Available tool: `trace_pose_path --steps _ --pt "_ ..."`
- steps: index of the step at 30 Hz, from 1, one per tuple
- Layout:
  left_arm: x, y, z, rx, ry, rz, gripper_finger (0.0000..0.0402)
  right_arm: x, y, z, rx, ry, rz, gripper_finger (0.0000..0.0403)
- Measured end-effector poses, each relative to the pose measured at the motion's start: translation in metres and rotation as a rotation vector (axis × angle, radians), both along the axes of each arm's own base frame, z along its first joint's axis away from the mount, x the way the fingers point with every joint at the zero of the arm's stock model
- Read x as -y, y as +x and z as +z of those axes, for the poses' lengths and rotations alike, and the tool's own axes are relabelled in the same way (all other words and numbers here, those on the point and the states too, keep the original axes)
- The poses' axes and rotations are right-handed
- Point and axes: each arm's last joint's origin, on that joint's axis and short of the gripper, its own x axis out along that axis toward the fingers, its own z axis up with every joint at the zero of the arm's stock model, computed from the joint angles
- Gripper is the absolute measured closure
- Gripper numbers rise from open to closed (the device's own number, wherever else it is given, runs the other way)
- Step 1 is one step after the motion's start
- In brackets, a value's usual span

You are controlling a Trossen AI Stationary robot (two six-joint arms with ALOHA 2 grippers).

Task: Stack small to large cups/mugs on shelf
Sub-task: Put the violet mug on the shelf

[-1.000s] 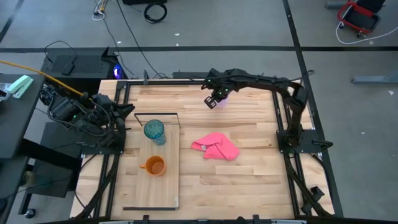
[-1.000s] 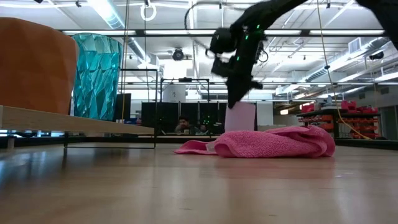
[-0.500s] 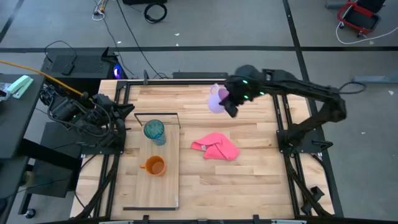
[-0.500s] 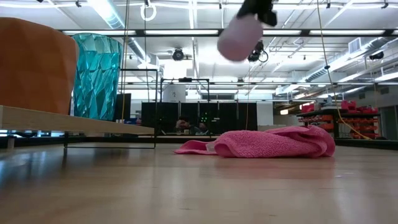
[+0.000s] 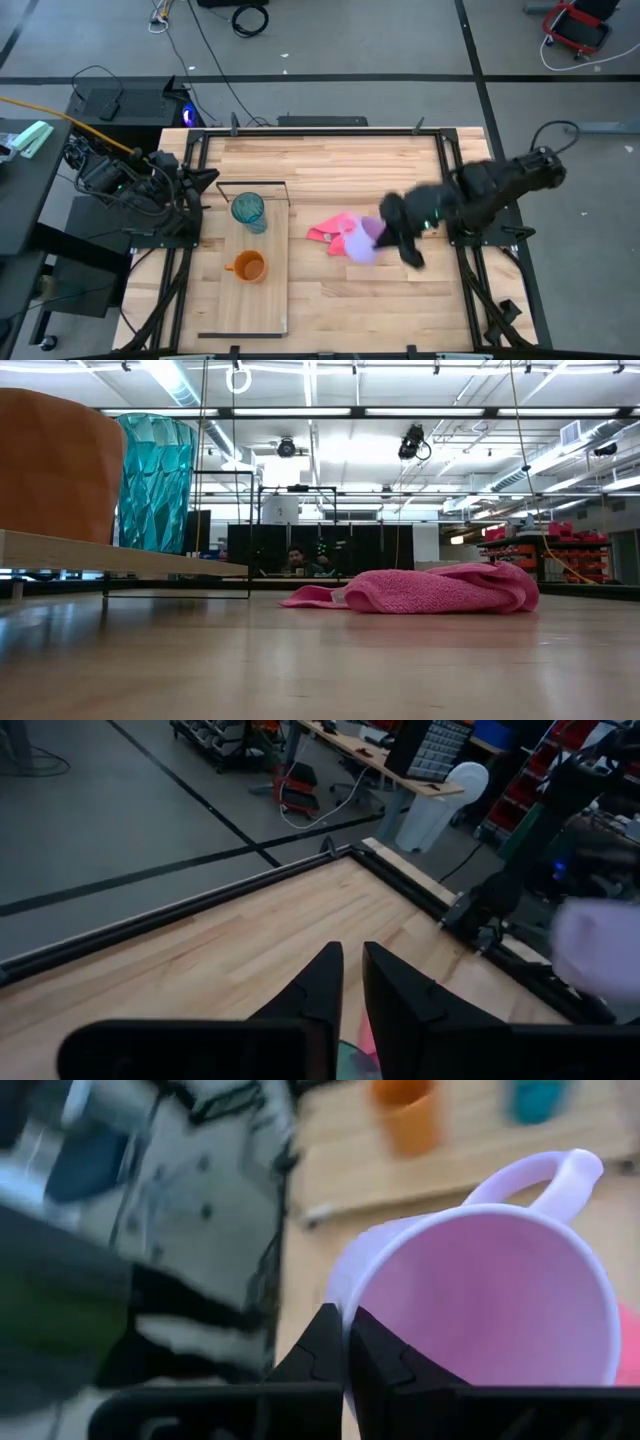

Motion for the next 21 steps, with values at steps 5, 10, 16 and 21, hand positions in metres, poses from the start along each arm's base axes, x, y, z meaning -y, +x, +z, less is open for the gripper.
trace_pose_path --steps 5,10,16,21 --pt "0.001 0.002 0.002 0.032 -0.027 0.000 0.0347 -0.049 0.004 -0.022 -0.047 -0.103 0.193 0.0398" --pt "0.005 0.006 0.007 0.086 -0.087 -0.013 0.0350 -0.082 0.028 -0.066 -0.155 -0.253 0.329 0.0398" --pt "0.015 0.017 0.009 0.105 -0.146 -0.055 0.0352 -0.088 0.070 -0.128 -0.277 -0.430 0.417 0.0398" --pt "0.024 0.027 0.006 0.085 -0.143 -0.066 0.0346 -0.076 0.098 -0.168 -0.375 -0.488 0.427 0.0398"
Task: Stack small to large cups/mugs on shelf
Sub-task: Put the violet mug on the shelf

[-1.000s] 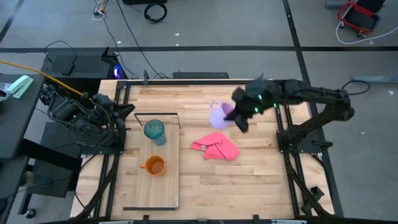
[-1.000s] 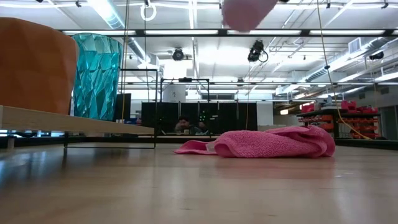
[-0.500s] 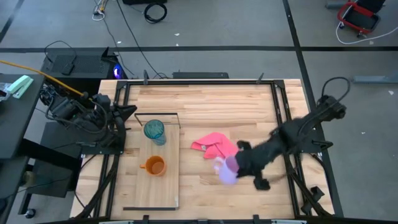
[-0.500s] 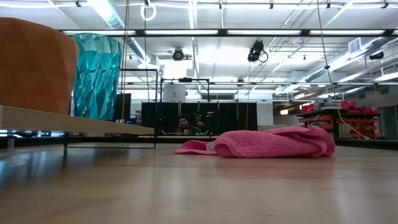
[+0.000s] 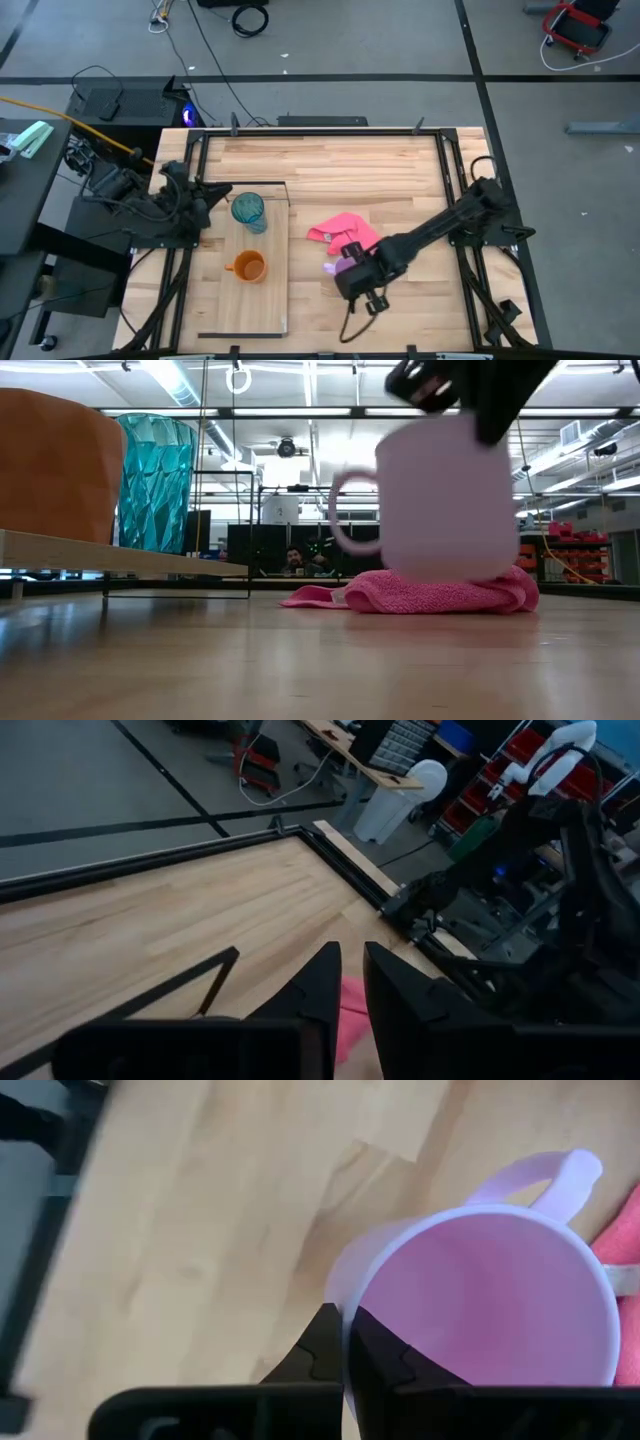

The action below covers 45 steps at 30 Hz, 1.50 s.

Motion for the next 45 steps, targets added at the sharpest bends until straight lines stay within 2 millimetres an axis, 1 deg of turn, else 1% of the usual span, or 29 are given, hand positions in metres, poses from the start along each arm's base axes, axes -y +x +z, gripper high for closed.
trace_pose_path --steps 2,4,9,12,15,18,24,31,37,41,45 --pt "0.003 0.003 -0.002 -0.016 0.003 -0.011 0.0345 0.004 0.007 -0.008 -0.003 -0.012 0.008 0.0398" --pt "0.006 0.006 -0.003 -0.030 0.005 -0.020 0.0346 0.005 0.012 -0.011 0.027 -0.024 0.034 0.0398" --pt "0.011 0.012 -0.007 -0.047 -0.011 -0.031 0.0351 0.001 0.018 -0.007 0.111 -0.018 0.100 0.0398" --pt "0.017 0.019 -0.008 -0.048 -0.018 -0.043 0.0348 0.003 0.022 -0.008 0.134 -0.014 0.117 0.0398" --pt "0.026 0.031 -0.008 -0.043 -0.007 -0.067 0.0342 0.007 0.029 -0.019 0.106 -0.012 0.114 0.0398" --pt "0.036 0.048 -0.007 -0.028 -0.002 -0.108 0.0337 0.013 0.034 -0.028 0.083 -0.025 0.110 0.0398" --pt "0.048 0.083 -0.009 -0.006 0.009 -0.191 0.0338 0.018 0.038 -0.030 0.089 -0.029 0.119 0.0398" --pt "0.050 0.122 -0.029 -0.079 -0.013 -0.252 0.0350 0.021 0.039 -0.029 0.090 -0.027 0.115 0.0398" --pt "0.050 0.157 -0.052 -0.139 -0.082 -0.349 0.0347 0.023 0.039 -0.029 0.089 -0.027 0.116 0.0398" --pt "0.049 0.174 -0.069 -0.201 -0.129 -0.398 0.0350 0.023 0.039 -0.029 0.087 -0.026 0.118 0.0398" --pt "0.051 0.186 -0.085 -0.257 -0.171 -0.425 0.0357 0.023 0.039 -0.029 0.085 -0.018 0.120 0.0390"
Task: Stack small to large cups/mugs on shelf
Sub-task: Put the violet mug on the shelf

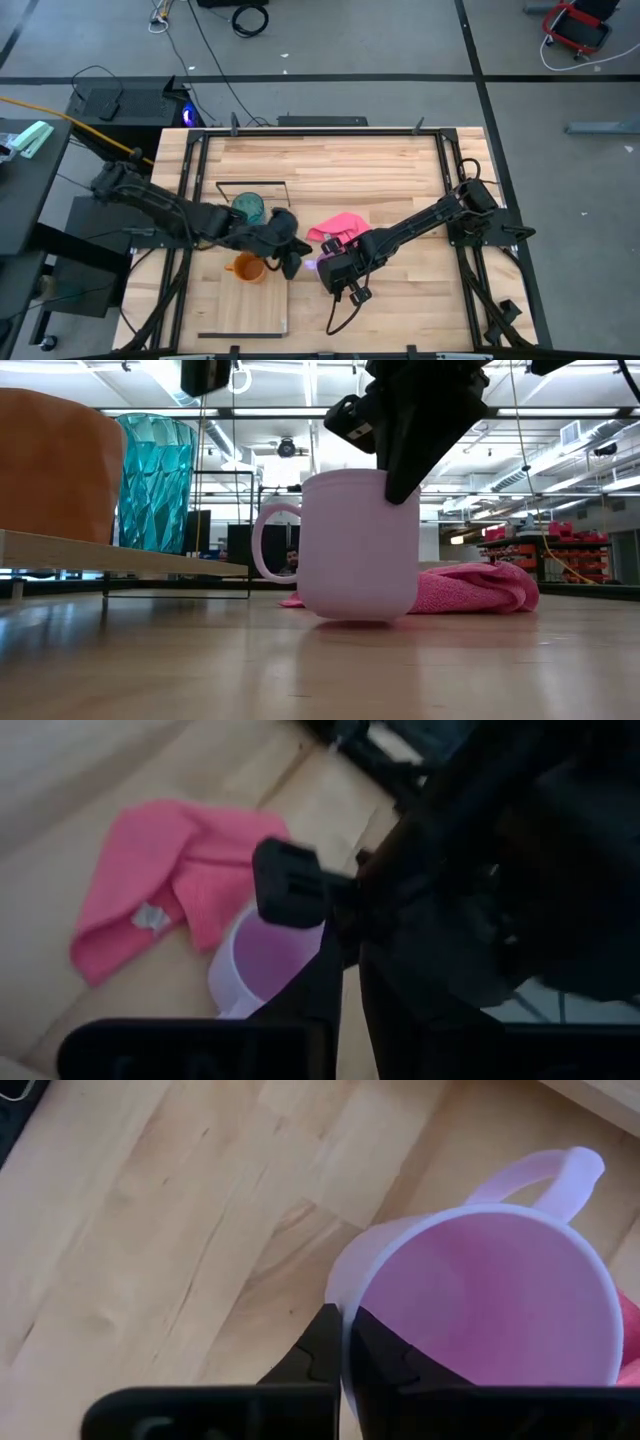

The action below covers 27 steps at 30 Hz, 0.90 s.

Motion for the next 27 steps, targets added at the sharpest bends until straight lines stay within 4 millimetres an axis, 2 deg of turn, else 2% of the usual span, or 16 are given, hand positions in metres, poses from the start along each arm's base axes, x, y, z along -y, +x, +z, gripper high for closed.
trace_pose_path --steps 11,27 --pt "0.004 0.021 -0.036 -0.124 -0.044 -0.004 0.0366 -0.001 0.000 0.000 -0.002 0.019 0.004 0.0381" --pt "0.005 0.023 -0.041 -0.145 -0.089 0.012 0.0371 -0.001 0.001 0.001 0.000 0.046 -0.041 0.0326"
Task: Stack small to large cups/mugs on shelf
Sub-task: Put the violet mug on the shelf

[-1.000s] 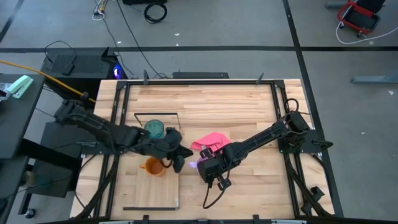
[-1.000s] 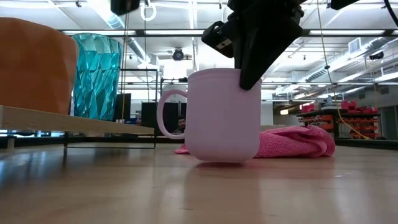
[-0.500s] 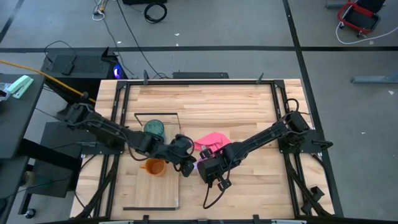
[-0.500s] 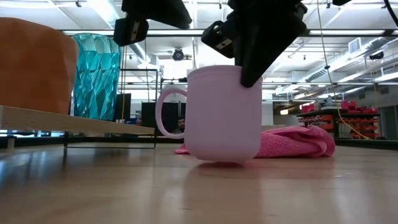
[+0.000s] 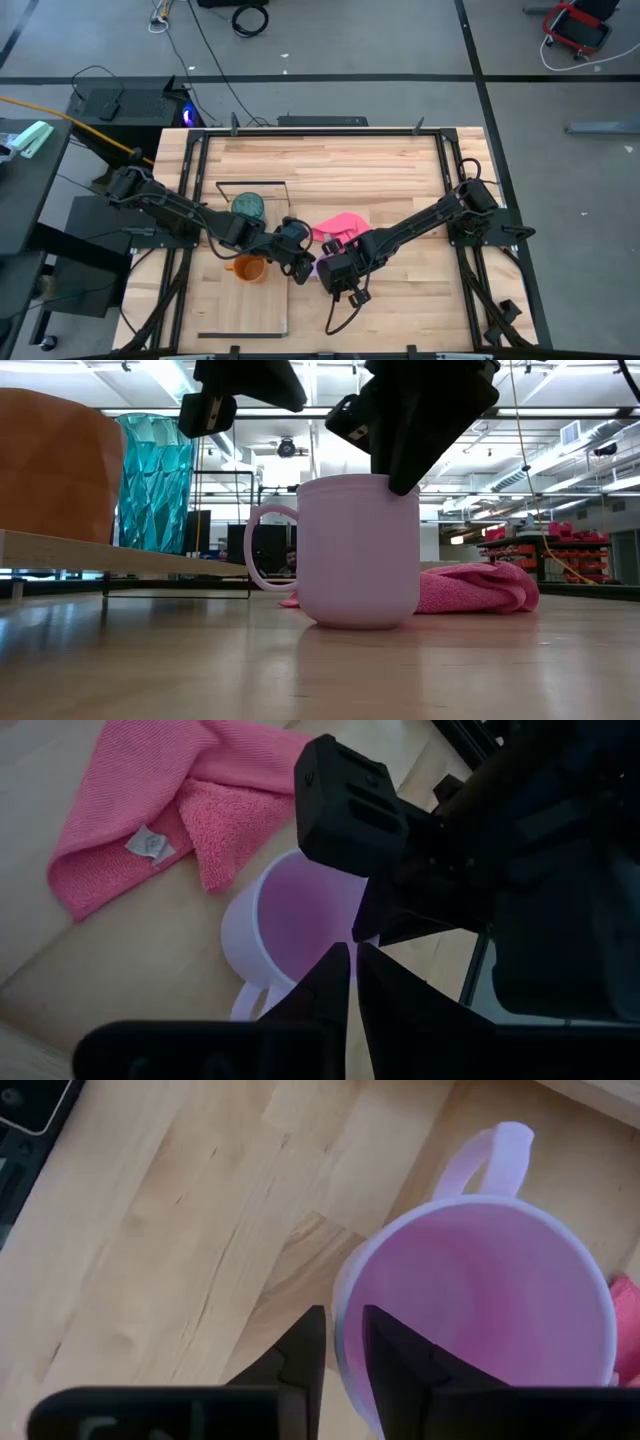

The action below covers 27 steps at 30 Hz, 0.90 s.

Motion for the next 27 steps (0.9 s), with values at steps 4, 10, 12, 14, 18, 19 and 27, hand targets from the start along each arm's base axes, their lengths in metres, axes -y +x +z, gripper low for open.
trace_pose_path --steps 4,10,12,14,18,19,27 --pt "0.000 0.000 0.000 -0.001 -0.021 0.008 0.0363 0.001 -0.003 0.006 -0.004 0.017 -0.044 0.0316" --pt "0.000 -0.001 -0.001 -0.024 -0.053 0.010 0.0356 0.008 -0.018 0.045 0.058 0.063 -0.104 0.0315" --pt "-0.001 -0.002 -0.002 -0.039 -0.049 0.012 0.0356 0.011 -0.026 0.061 0.083 0.092 -0.142 0.0316" --pt "-0.002 -0.001 -0.002 -0.042 -0.052 0.019 0.0358 0.014 -0.034 0.069 0.079 0.097 -0.187 0.0316" --pt "-0.008 0.001 -0.002 -0.042 -0.055 0.037 0.0357 0.019 -0.052 0.065 0.051 0.044 -0.275 0.0316" --pt "-0.009 0.001 -0.002 -0.041 -0.055 0.040 0.0356 0.021 -0.055 0.061 0.047 0.044 -0.294 0.0316" --pt "-0.009 0.006 -0.012 -0.073 -0.060 0.020 0.0361 0.024 -0.063 0.012 0.078 0.130 -0.419 0.0316"
